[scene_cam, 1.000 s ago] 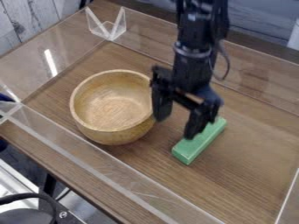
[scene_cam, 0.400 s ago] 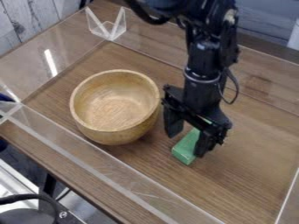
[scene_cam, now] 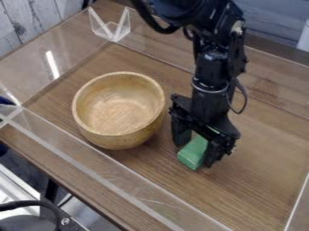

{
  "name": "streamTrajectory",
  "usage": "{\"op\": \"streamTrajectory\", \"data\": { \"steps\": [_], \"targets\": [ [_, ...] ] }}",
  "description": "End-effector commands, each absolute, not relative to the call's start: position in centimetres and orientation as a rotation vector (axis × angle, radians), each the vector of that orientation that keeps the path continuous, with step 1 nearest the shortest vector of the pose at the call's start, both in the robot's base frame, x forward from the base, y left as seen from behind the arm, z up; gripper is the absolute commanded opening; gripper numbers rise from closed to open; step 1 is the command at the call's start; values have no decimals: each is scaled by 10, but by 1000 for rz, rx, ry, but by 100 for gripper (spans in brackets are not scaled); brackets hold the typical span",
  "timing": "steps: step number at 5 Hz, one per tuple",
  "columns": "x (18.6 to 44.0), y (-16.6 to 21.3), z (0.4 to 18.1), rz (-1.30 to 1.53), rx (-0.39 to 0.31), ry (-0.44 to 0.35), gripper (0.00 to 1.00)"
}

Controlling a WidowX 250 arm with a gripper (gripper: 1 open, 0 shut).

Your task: Put the green block in the brown bowl

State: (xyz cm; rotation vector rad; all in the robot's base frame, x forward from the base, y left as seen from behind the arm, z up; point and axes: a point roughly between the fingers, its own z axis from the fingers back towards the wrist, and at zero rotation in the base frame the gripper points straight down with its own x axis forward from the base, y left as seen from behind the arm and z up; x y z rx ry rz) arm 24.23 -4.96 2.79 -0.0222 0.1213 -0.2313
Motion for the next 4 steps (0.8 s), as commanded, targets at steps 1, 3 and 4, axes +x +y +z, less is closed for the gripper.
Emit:
{"op": "streamTrajectory", "data": {
  "steps": [1,3,4],
  "targets": [
    [251,-50,36,-231,-32,78,100],
    [253,-48,37,-223,-41,70,100],
    [254,-47,38,-219,-44,66,100]
  ]
}}
